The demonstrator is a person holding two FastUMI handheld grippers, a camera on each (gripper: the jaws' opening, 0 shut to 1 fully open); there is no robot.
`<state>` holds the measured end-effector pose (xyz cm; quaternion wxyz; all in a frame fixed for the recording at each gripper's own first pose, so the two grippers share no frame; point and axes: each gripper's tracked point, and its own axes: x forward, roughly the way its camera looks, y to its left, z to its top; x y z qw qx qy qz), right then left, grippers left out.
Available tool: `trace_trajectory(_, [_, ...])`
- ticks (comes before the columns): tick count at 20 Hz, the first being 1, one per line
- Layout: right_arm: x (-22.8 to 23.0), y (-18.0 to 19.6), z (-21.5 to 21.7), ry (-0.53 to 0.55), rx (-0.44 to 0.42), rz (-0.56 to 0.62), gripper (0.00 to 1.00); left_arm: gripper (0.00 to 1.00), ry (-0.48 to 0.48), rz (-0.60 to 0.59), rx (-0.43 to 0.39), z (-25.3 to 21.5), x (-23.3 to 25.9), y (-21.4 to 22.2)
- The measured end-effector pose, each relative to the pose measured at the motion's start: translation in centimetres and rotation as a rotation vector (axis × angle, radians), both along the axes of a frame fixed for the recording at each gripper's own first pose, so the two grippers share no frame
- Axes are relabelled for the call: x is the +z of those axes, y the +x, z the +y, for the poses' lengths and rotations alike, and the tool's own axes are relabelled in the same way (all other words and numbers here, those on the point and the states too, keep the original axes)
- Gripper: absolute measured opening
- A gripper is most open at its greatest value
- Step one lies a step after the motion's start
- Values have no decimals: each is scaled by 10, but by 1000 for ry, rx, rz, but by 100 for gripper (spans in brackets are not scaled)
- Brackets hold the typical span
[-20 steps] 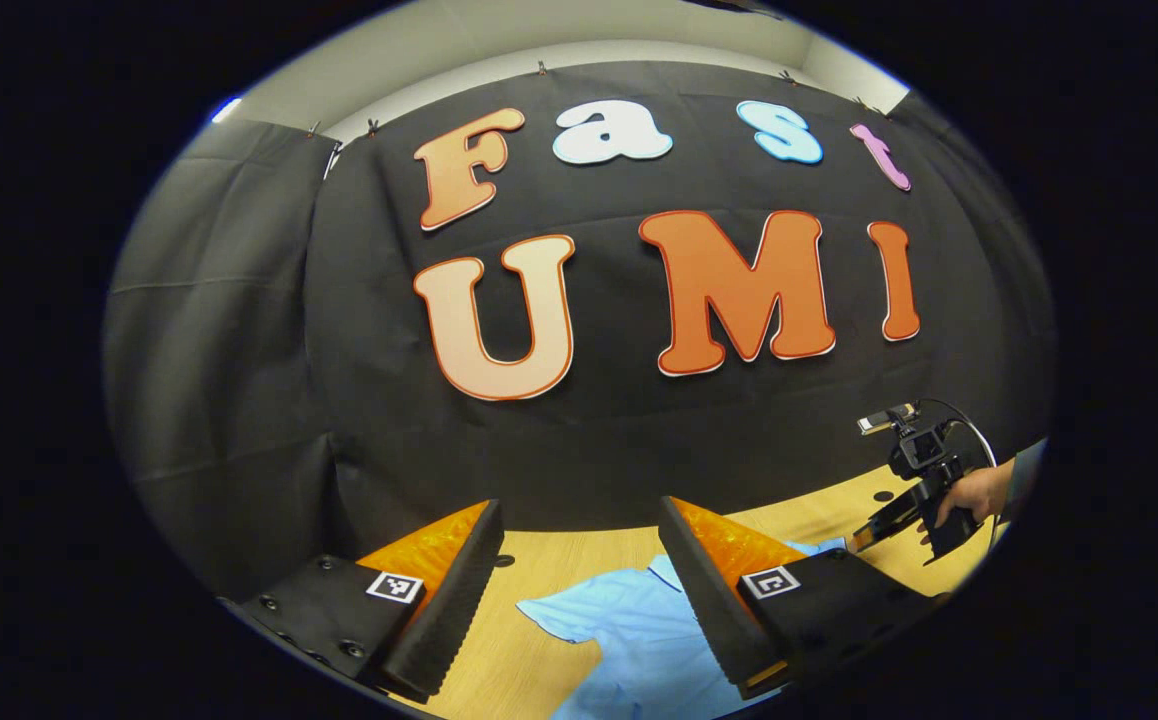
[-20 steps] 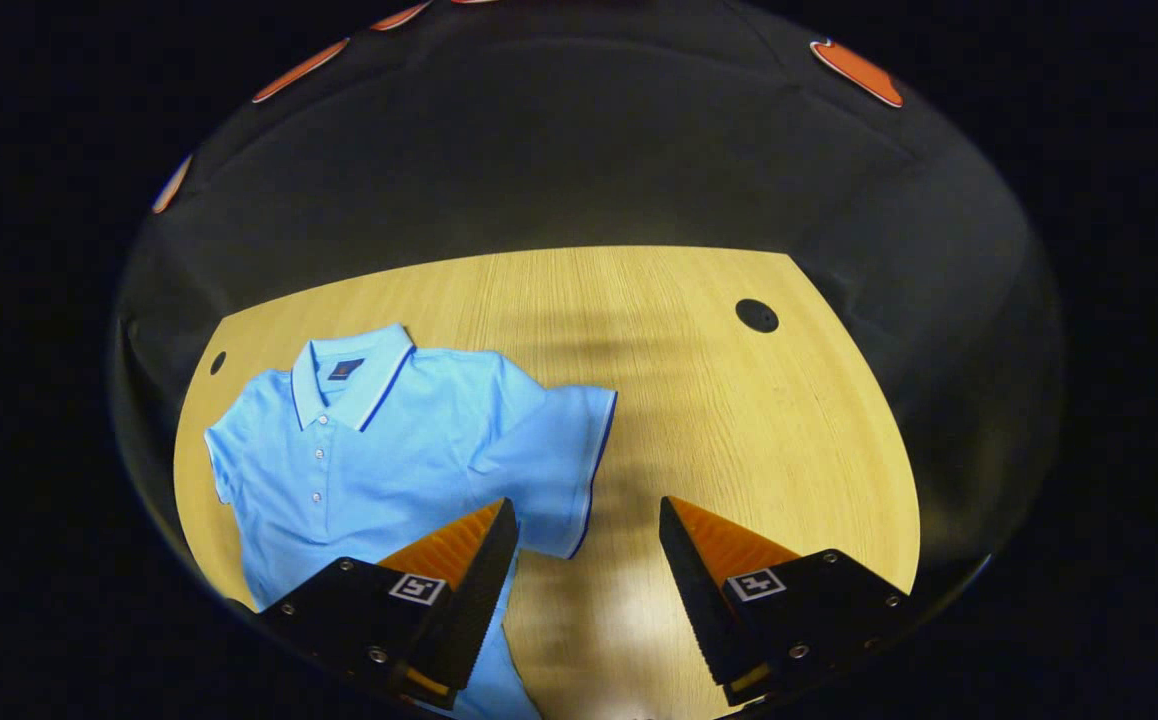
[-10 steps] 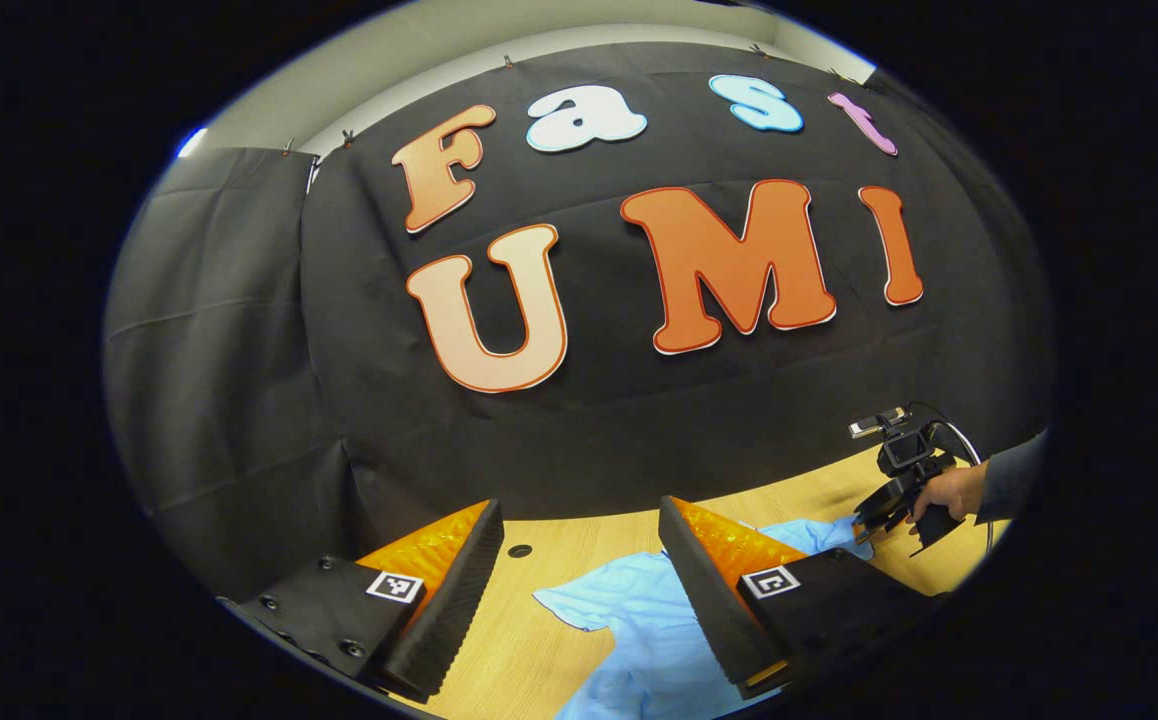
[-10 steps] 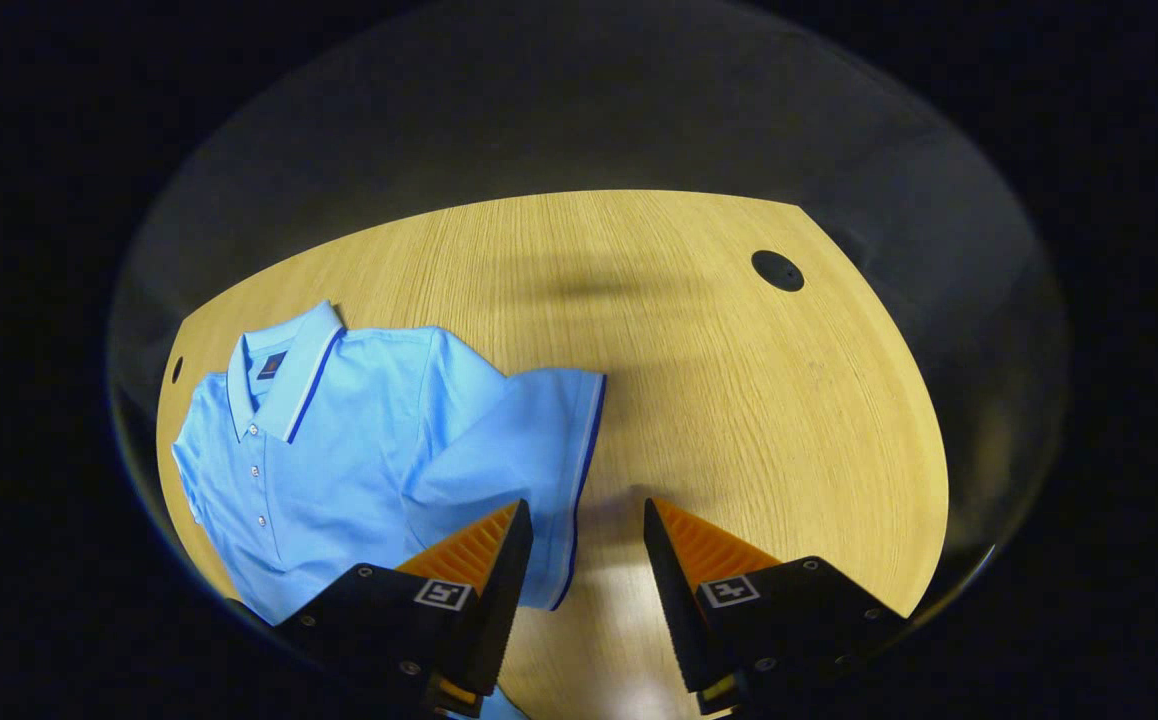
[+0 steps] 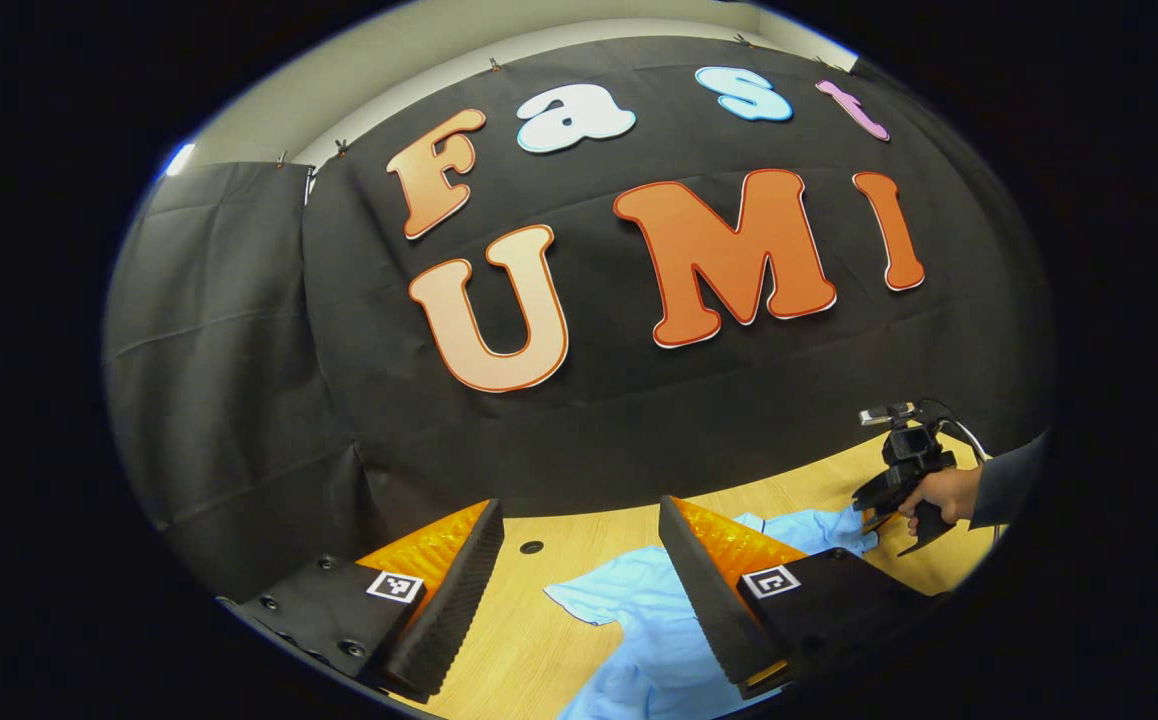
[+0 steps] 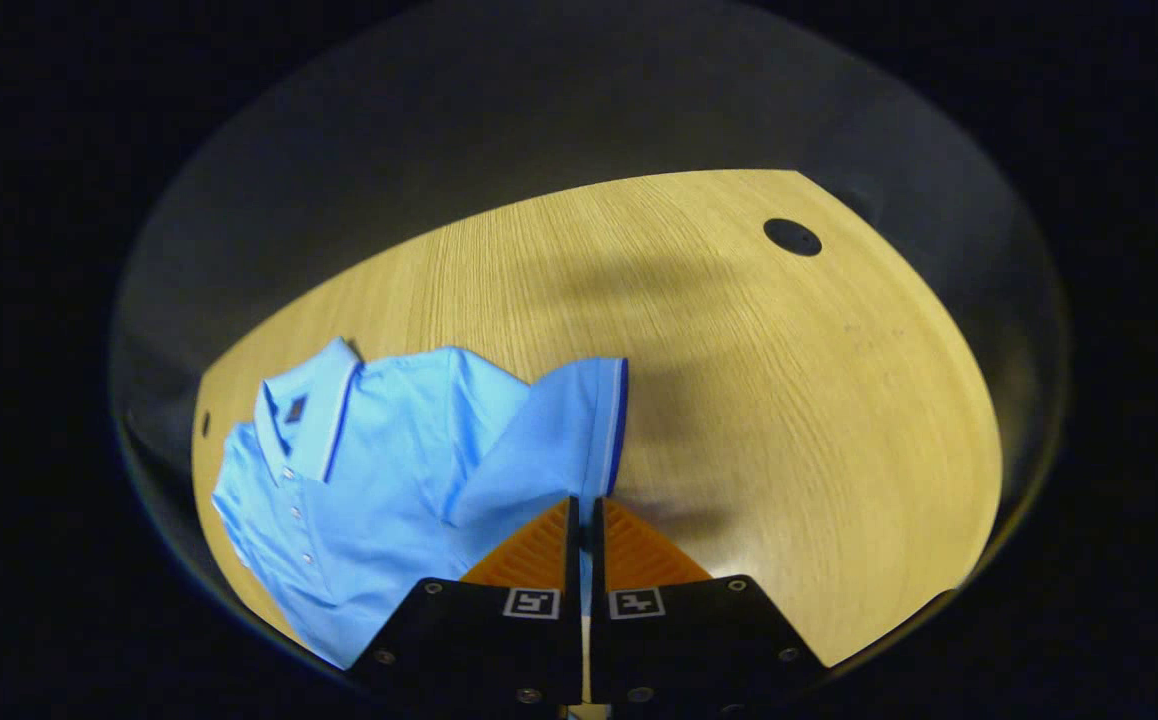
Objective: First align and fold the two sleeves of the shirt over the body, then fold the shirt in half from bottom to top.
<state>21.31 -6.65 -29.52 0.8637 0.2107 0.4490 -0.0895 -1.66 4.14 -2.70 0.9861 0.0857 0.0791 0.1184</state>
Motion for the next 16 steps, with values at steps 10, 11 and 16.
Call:
trace_trajectory(10, [68,19,53,127,119,-210,2,100,0,28,28,14,-8,-2])
trace_trajectory(11, [71,20,66,138,137,-220,2,100,-27,42,12,14,-13,2])
trace_trajectory(16, [88,20,130,339,182,-216,6,100,-92,72,-10,26,-34,14])
